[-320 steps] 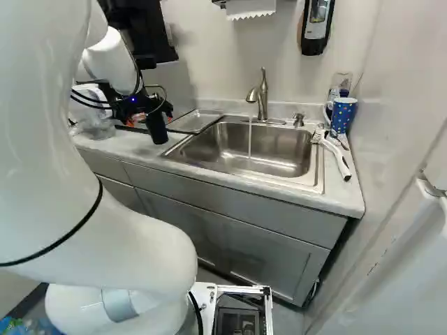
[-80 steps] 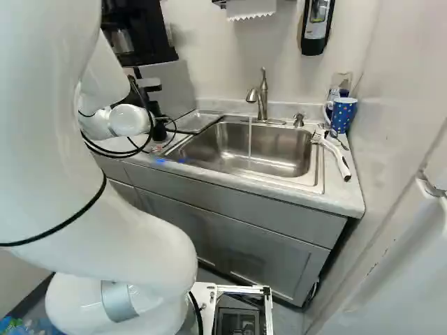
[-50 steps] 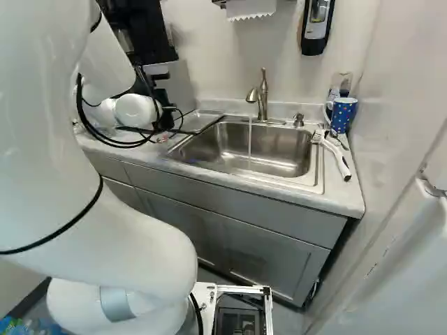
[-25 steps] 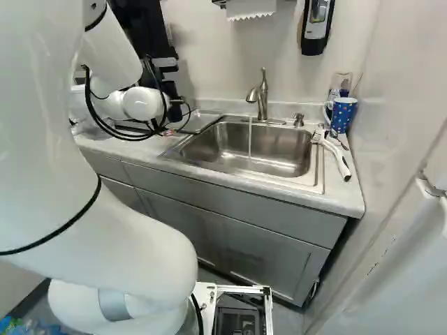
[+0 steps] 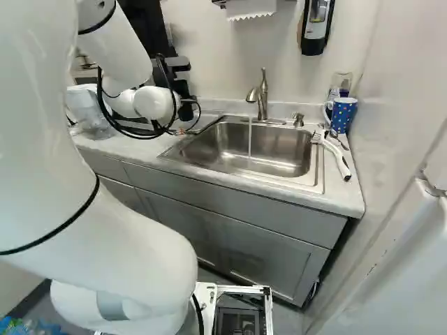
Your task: Rinse the cup and place it in the tray
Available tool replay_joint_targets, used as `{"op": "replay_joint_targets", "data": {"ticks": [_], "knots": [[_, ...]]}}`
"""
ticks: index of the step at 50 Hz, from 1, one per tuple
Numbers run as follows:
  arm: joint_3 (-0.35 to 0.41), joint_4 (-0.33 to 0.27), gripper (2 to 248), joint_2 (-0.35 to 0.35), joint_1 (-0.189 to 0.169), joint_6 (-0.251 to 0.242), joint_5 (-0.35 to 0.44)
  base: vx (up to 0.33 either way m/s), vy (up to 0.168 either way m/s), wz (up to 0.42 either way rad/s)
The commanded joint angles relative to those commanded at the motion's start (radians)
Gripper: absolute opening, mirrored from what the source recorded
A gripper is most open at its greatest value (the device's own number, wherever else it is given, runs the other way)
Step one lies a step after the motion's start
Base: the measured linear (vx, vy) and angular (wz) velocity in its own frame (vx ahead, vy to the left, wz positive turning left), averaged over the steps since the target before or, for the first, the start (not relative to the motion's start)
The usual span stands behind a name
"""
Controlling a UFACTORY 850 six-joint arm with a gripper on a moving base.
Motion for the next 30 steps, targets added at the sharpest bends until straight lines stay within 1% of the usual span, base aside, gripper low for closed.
{"op": "replay_joint_targets", "data": {"ticks": [30], "knots": [[0.011, 0.0, 125, 0.009, -0.095, 0.0, 0.0, 0.0, 0.0, 0.0]]}}
